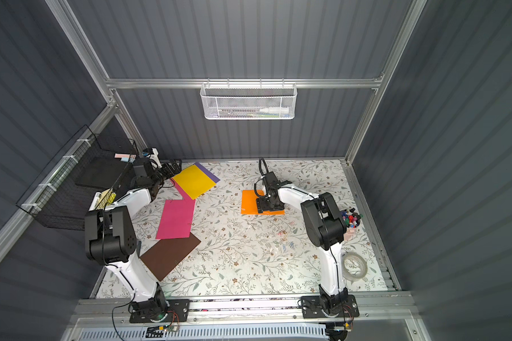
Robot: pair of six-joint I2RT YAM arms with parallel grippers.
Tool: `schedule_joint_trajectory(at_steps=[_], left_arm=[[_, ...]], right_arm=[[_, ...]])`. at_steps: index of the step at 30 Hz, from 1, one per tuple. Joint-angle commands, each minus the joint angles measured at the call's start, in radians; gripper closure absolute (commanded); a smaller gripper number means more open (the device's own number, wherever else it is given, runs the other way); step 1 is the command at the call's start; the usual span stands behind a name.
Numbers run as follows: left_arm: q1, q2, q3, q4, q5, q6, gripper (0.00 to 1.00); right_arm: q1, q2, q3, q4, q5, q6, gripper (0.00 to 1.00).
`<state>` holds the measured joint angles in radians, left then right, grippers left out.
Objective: Unclip the paperclips from the documents
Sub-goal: Move the document to the center of the board.
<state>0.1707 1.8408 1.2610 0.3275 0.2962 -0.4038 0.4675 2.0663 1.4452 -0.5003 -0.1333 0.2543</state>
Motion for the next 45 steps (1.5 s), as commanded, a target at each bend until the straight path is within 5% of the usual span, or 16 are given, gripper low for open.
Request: schedule_joint_trajectory(at_steps=[1,13,20,27,34,45], left_arm=[[-0.022,-0.06,-0.025,-0.03,-0.014,0.025,0.0],[-0.22,-0.2,-0.177,-0.046,-0.016,-0.007,0.0],[-0.305,-0.342,-0.328,-0.13,-0.013,-0.042,0.01],[-0.385,-0.414,-0.452,-0.21,-0.001,-0.098,0.04],[-0.461,-0.433,-0.511,-0.245,0.011,-0.142,0.04],[-0.532,-0.297,-0.537,-0.264,0.016,-0.152,0.07]], right_arm=[[0.035,-0.014,-0.075,-0.042,-0.14,0.116,0.2],[0.21,-0.163,-0.217,0.155,-0.405,0.369,0.19],[0.133,-0.246,-0.086,-0.081,-0.139,0.174,0.16],[0.033,-0.132,-0.071,-0.097,-0.089,0.028,0.14],[0.023,-0.04,-0.094,-0.052,-0.15,0.026,0.14],[0.094,-0.148,-0.272,0.042,-0.308,0.167,0.14]])
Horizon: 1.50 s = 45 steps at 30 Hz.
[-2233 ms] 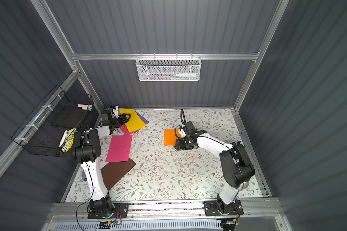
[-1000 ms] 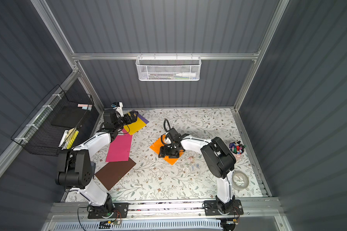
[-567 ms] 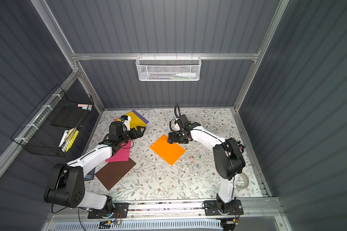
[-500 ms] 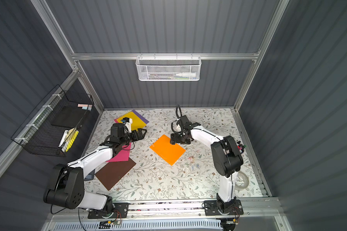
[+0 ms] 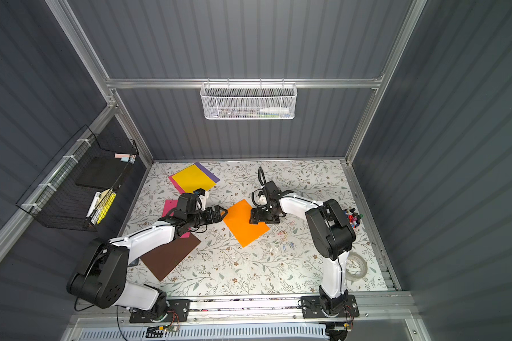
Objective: Unclip the paperclips from the documents
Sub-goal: Move the document to the center of the board, then pick up the document from the center of the board.
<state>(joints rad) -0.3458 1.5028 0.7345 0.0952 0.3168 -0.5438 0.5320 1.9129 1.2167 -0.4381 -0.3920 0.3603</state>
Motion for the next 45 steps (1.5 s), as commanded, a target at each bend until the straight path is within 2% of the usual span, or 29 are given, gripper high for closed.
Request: schedule_joint_trajectory(at_steps=[1,8,12,17,21,26,30,45], left_arm=[[-0.019,0.059,-0.009,-0.032,-0.011,-0.012,0.08],[-0.034,0.169,0.041,-0.031,-0.061,0.011,0.19],[-0.033,0.202,0.093,-0.041,-0.108,0.025,0.28],[-0.038,0.286,0.149,-0.088,-0.091,0.074,0.42],[-0.041,0.303,0.142,-0.123,-0.083,0.109,0.44],[-0.042,0.336,0.15,-0.14,-0.084,0.131,0.49],[-0.042,0.353,0.151,-0.14,-0.075,0.136,0.56],[-0.044,0.386,0.172,-0.147,-0.075,0.164,0.61]], right_arm=[[0.038,-0.001,-0.053,-0.02,-0.059,0.072,0.14],[0.044,-0.054,-0.048,-0.01,-0.022,0.079,0.14],[0.012,-0.03,0.051,-0.087,-0.001,0.038,0.14],[-0.022,0.081,0.217,-0.16,-0.02,-0.016,0.14],[-0.027,0.174,0.312,-0.201,-0.045,-0.04,0.14],[-0.026,0.247,0.339,-0.182,-0.091,-0.017,0.14],[-0.021,0.258,0.318,-0.136,-0.119,0.016,0.14],[0.018,0.314,0.323,-0.048,-0.211,0.061,0.13]])
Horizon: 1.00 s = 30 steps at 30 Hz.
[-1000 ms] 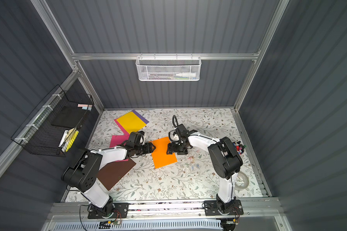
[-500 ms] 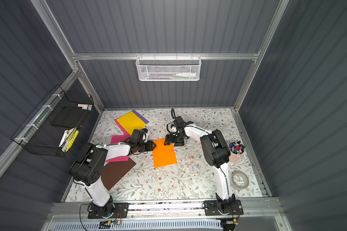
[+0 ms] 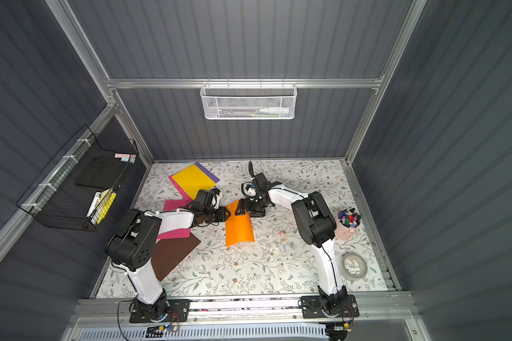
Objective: Unclip the paperclips from the documents
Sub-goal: Pick up the document from the center of the board.
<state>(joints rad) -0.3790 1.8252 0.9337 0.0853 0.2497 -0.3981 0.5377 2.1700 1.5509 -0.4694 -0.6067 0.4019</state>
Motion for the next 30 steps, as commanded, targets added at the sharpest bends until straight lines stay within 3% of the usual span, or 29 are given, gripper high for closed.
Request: schedule_joint_trajectory(at_steps=[1,7,10,15,24,26,30], left_arm=[[-0.011,0.063,-0.027,-0.137,-0.006,0.019,0.61],[-0.012,0.067,-0.03,-0.125,0.018,0.019,0.61],[-0.012,0.06,-0.032,-0.123,0.021,0.017,0.61],[-0.012,-0.008,-0.016,-0.165,0.021,0.02,0.52],[0.005,-0.23,-0.007,-0.139,0.1,-0.035,0.22],[0.009,-0.253,-0.027,-0.087,0.155,-0.01,0.1],[0.026,-0.282,-0.077,0.018,0.284,0.0,0.03]], right_arm=[[0.013,0.057,-0.011,-0.012,0.004,0.022,0.15],[0.013,0.057,-0.023,0.067,-0.029,0.057,0.39],[0.012,0.05,-0.024,0.084,-0.036,0.058,0.56],[0.0,0.016,-0.063,0.143,-0.065,0.062,0.71],[-0.048,-0.128,-0.22,0.4,-0.231,0.153,0.75],[-0.051,-0.163,-0.238,0.418,-0.266,0.16,0.76],[-0.055,-0.241,-0.286,0.458,-0.327,0.173,0.76]])
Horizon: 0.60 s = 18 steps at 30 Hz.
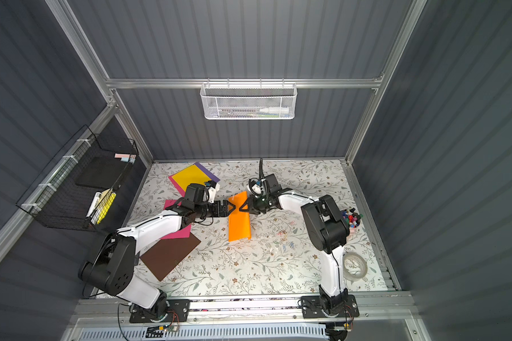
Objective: Unclip the paperclips from the documents
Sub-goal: Pick up the document from the center of the board.
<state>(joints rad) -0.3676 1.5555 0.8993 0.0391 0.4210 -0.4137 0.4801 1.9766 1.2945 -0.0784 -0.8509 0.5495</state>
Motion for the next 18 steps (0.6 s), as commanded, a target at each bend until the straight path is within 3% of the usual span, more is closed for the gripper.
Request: schedule_joint_trajectory(at_steps=[1,8,18], left_arm=[[0.025,-0.013,-0.052,0.084,0.139,0.012,0.02],[0.133,-0.095,-0.16,0.283,0.329,-0.068,0.02],[0.134,-0.116,-0.161,0.447,0.561,-0.11,0.08]], right_arm=[[0.002,-0.064,-0.041,0.073,-0.09,0.028,0.76],[0.001,-0.18,-0.117,0.103,-0.123,0.06,0.76],[0.014,-0.172,-0.134,0.22,-0.194,0.133,0.76]])
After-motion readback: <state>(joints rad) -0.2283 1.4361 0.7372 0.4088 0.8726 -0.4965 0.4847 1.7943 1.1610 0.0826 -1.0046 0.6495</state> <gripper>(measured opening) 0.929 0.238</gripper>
